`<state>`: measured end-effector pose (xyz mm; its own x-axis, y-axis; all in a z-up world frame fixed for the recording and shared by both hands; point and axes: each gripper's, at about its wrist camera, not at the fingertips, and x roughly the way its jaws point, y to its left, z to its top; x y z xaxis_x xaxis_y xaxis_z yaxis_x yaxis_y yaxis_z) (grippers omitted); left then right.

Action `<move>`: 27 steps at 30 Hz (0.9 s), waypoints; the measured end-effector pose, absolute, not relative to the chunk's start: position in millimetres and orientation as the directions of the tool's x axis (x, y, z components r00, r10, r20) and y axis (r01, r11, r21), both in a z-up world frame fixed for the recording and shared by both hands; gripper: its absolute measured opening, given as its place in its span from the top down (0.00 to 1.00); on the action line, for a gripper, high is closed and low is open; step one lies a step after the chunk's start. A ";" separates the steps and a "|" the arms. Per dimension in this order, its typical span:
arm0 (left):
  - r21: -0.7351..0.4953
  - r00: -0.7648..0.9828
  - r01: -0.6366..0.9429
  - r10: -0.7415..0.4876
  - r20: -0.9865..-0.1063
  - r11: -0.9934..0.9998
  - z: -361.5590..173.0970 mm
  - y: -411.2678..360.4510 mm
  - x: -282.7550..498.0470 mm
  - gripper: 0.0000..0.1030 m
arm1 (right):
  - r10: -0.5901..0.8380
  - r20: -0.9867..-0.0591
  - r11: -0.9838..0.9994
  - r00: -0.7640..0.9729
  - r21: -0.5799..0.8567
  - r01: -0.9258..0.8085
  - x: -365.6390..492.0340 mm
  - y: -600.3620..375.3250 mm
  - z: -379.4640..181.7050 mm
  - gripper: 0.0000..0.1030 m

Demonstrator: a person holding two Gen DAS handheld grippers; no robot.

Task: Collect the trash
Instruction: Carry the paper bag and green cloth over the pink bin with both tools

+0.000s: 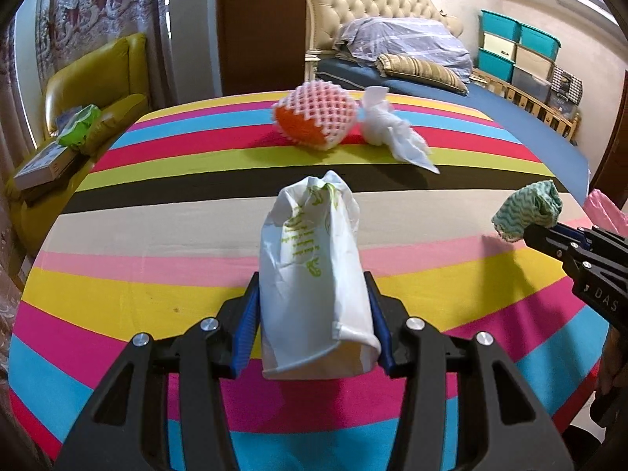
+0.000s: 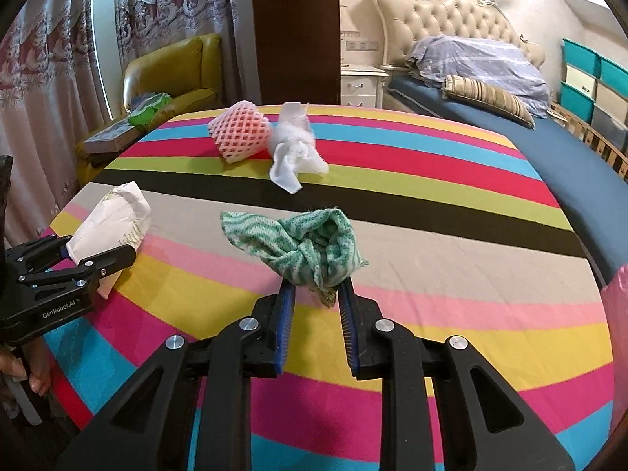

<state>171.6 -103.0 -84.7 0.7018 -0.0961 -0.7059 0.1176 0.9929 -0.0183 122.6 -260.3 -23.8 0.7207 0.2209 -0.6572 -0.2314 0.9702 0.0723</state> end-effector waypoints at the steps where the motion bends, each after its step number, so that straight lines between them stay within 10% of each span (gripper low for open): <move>1: -0.016 0.704 0.125 -0.100 -0.703 0.992 -83.8 -105.5 170.1 0.54 | 0.220 -0.656 0.971 0.722 0.076 -0.226 119.8 -264.7 -23.9 0.78; 27: -0.029 0.677 0.336 -0.263 -0.688 0.941 -70.8 -187.8 163.9 0.54 | 0.150 -0.615 0.987 0.774 0.135 -0.084 79.8 -358.4 -21.0 0.78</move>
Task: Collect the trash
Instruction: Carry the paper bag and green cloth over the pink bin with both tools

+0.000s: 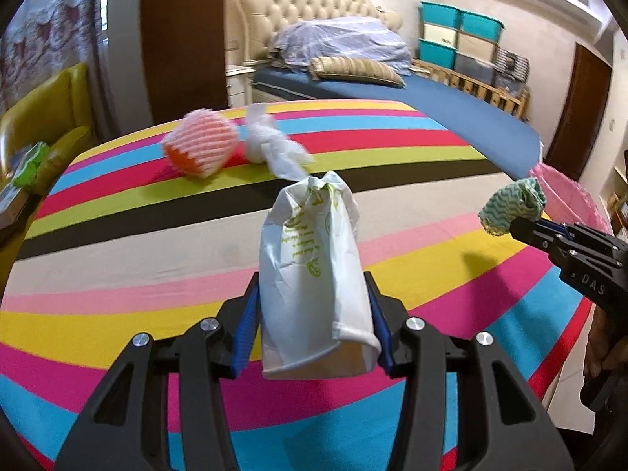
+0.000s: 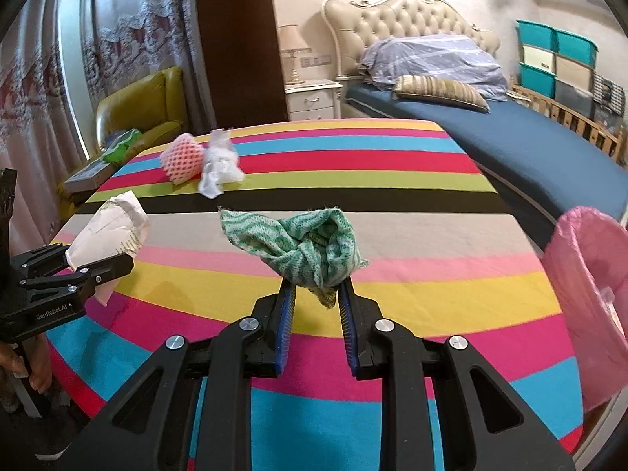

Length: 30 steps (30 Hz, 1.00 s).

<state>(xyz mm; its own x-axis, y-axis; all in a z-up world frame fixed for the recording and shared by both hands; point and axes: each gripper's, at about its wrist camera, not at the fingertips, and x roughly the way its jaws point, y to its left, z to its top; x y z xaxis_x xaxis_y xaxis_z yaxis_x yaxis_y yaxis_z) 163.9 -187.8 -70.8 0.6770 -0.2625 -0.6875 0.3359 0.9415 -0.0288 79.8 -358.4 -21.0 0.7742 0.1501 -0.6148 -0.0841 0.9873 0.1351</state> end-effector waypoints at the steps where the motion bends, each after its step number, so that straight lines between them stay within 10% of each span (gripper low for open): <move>1: -0.024 0.674 0.348 -0.268 -0.688 0.937 -71.2 -193.3 164.2 0.54 | 0.142 -0.616 0.988 0.775 0.138 -0.072 77.7 -365.2 -22.2 0.78; 30: -0.051 0.481 0.763 -0.618 -0.622 0.645 -37.4 -483.9 180.9 0.53 | -0.199 -0.575 0.935 0.793 0.131 0.329 14.6 -570.6 -12.6 0.78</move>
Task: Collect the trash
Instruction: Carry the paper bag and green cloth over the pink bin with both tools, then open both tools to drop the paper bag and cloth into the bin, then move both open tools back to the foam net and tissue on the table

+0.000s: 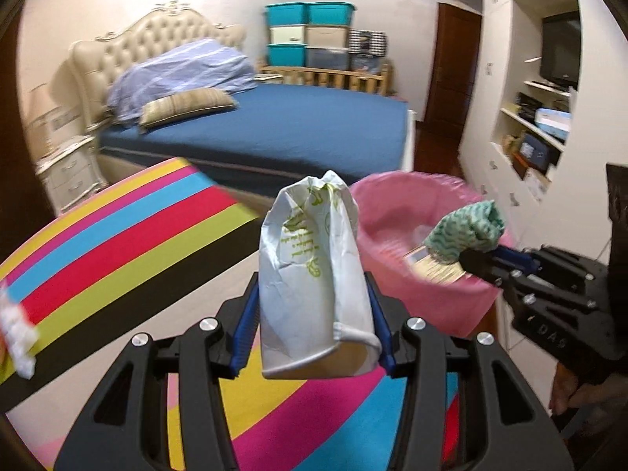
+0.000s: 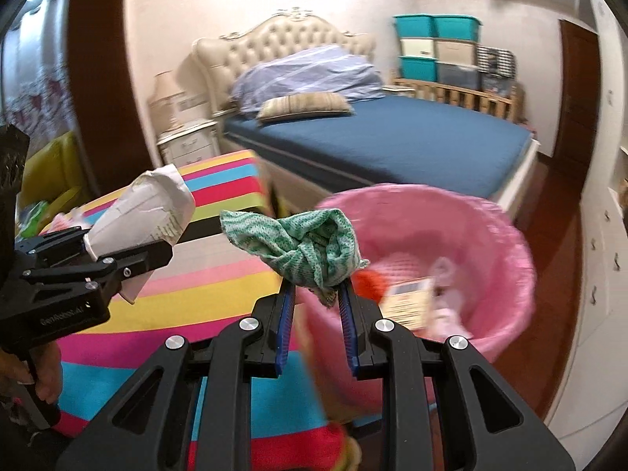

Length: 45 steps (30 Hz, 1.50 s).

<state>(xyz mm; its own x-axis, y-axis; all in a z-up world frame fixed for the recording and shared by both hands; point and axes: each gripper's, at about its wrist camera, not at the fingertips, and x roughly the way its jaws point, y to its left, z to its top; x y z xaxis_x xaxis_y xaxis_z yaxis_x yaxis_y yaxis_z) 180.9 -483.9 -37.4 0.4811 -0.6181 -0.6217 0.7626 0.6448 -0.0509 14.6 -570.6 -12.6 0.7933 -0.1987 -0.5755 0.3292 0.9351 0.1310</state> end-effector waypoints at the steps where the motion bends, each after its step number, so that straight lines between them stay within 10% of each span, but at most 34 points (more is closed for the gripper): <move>1: -0.052 0.468 0.775 -0.627 -0.623 0.629 -36.8 -496.8 182.8 0.53 | -0.205 -0.577 0.932 0.791 0.132 0.338 15.1 -577.9 -13.6 0.78; 14: -0.160 0.310 0.843 -0.709 -0.634 0.513 -50.0 -624.3 210.1 0.53 | -0.247 -0.620 0.900 0.745 0.139 0.414 30.2 -660.1 -40.8 0.77; 20: -0.205 0.320 0.820 -0.726 -0.609 0.534 -48.1 -637.0 223.1 0.22 | -0.249 -0.629 0.889 0.736 0.152 0.431 32.5 -663.9 -46.7 0.51; 34: 0.163 0.649 0.675 -0.473 -0.597 0.720 -56.0 -480.4 218.1 0.05 | -0.152 -0.609 0.954 0.778 0.116 0.277 38.1 -581.5 -26.9 0.39; 45: 0.106 0.730 0.443 -0.289 -0.619 0.890 -60.2 -277.4 229.1 0.05 | 0.104 -0.642 0.991 0.759 0.133 -0.023 121.1 -423.9 -24.6 0.36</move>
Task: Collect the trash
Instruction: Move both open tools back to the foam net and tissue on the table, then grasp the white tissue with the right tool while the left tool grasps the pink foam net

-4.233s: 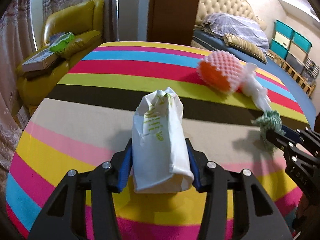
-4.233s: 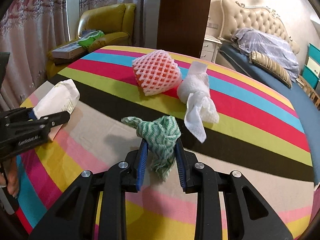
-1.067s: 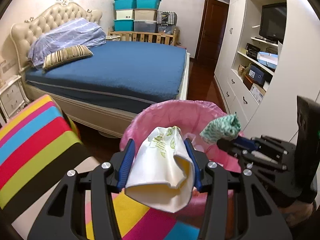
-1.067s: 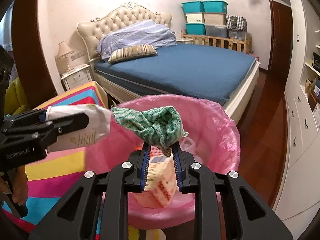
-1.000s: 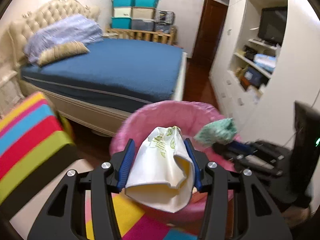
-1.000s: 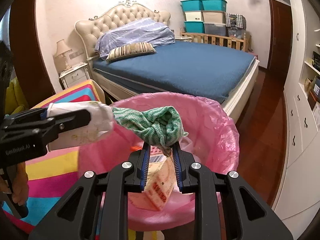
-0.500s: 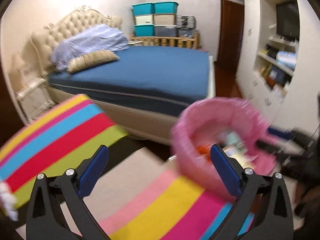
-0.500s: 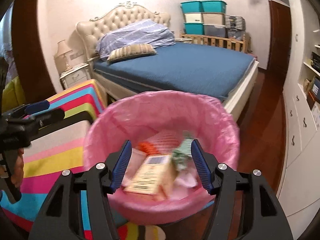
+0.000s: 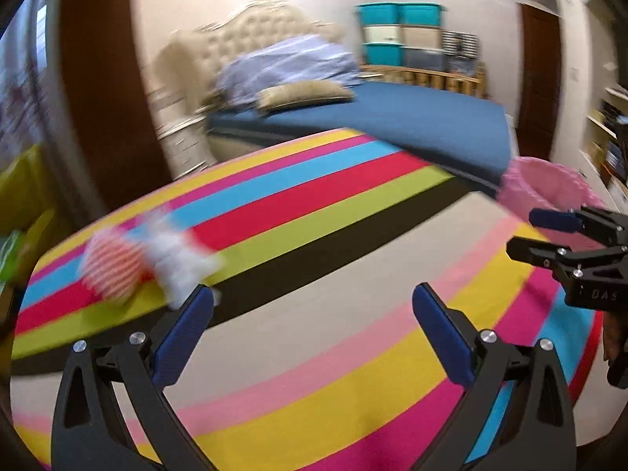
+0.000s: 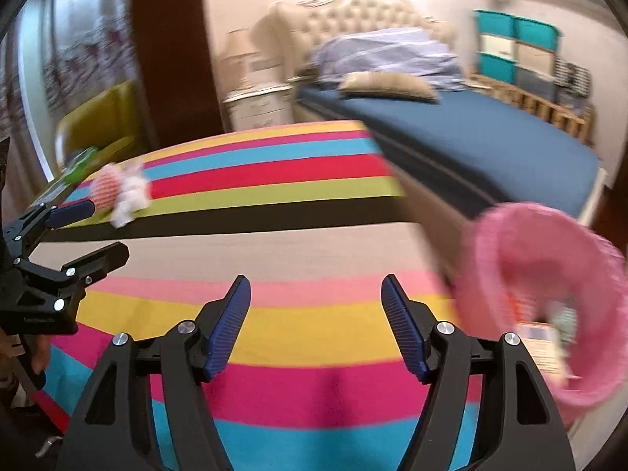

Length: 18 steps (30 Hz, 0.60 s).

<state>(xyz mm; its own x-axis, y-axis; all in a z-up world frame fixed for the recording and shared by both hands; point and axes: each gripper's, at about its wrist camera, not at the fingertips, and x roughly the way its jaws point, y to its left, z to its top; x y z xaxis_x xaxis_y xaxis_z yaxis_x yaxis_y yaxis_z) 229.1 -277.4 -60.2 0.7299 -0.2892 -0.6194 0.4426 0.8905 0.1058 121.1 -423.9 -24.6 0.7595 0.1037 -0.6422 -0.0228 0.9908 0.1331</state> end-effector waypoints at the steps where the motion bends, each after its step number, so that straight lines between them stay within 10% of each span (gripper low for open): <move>1: 0.106 0.736 0.420 -0.270 -0.621 0.901 -60.3 -263.7 230.2 0.05 | 0.119 -0.643 0.990 0.757 0.139 -0.037 124.6 -413.8 -24.8 0.36; 18: 0.130 0.784 -0.056 0.124 -0.608 0.990 -64.0 -54.5 289.0 0.05 | 0.248 -0.718 0.955 0.650 0.067 -0.290 276.5 -218.3 -23.4 0.36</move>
